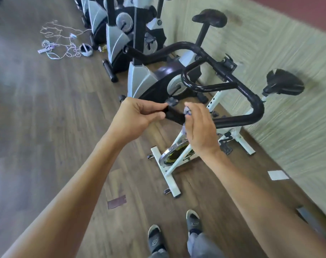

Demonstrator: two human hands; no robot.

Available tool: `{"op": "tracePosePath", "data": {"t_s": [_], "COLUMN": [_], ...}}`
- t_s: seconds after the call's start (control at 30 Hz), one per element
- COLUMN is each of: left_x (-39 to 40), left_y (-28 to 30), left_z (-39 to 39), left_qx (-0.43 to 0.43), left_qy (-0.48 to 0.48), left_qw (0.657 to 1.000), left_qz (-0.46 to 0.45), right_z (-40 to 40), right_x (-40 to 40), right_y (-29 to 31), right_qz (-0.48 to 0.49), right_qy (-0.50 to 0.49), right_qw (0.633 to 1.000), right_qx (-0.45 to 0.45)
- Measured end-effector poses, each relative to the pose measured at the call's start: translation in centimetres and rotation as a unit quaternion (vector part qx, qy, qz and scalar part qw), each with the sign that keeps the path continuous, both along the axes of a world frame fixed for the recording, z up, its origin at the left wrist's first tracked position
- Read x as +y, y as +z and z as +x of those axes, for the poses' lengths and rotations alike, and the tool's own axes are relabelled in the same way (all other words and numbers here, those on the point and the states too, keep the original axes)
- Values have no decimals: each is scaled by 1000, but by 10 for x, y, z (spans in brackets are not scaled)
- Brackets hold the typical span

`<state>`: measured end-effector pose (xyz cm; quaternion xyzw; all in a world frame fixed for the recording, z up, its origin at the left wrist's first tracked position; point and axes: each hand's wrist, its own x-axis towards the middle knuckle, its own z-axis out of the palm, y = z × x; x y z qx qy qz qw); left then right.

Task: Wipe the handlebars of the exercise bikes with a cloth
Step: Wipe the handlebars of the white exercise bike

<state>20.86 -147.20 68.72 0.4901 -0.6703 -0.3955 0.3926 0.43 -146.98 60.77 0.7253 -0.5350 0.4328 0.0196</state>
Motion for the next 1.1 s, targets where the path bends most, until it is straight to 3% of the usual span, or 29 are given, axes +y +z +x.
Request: {"op": "tracePosePath", "data": {"t_s": [0.1,0.27,0.37,0.47,0.6,0.7,0.9,1.1], "left_x": [0,-2,-3,0,-1,-3,-17,-14], "left_y": [0,5,8,8,5,7,13,-3], "left_z": [-1,-4,-4,-5,-4,1,23,32], "left_qx": [-17,-42,-56,-61,-59,-38,113,116], "left_qy": [6,8,12,11,14,-26,-66,-3], "left_qw": [1000,999,998,998,998,999,979,986], "left_qz": [-12,-25,-23,-22,-24,-8,158,116], "right_z": [-13,46,18,-17,29,70,75,45], "right_x": [3,6,8,10,12,8,-3,7], "right_y": [-10,3,-9,-21,-4,21,14,-2], "right_qz": [0,-49,-46,-44,-19,-47,-141,-140], "right_qy": [-42,-81,-44,-77,-126,-93,-84,-88], "right_qw": [998,995,998,993,990,985,986,986], "right_qx": [42,-37,3,80,-58,-140,-13,37]}}
